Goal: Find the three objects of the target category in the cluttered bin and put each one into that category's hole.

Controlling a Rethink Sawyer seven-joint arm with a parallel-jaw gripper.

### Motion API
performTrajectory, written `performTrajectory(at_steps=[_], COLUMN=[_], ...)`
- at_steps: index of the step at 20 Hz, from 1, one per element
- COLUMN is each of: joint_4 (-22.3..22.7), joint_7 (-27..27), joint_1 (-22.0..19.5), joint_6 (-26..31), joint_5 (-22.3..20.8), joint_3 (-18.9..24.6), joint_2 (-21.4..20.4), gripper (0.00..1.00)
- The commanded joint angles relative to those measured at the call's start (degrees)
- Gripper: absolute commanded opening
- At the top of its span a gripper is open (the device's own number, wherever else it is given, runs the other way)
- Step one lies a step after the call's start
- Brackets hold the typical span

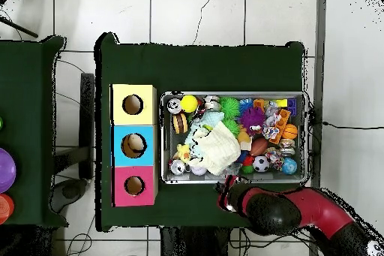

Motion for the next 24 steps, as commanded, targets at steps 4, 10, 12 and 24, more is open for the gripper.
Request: performTrajectory(at_steps=[4,10,12,24], joint_4=[-6.4,-6.2,-6.3,-9.1], joint_7=[0.5,0.3,0.1,-8.6], joint_1=[2.0,2.1,2.1,2.0], joint_6=[5.0,4.5,4.8,8.2], joint_5=[-3.1,-2.7,-2.4,-2.4], joint_3=[-5.1,-5.3,-5.4,0.1], joint_2=[1.7,1.8,2.0,0.6], gripper=[1.0,1.0,1.0,1.0])
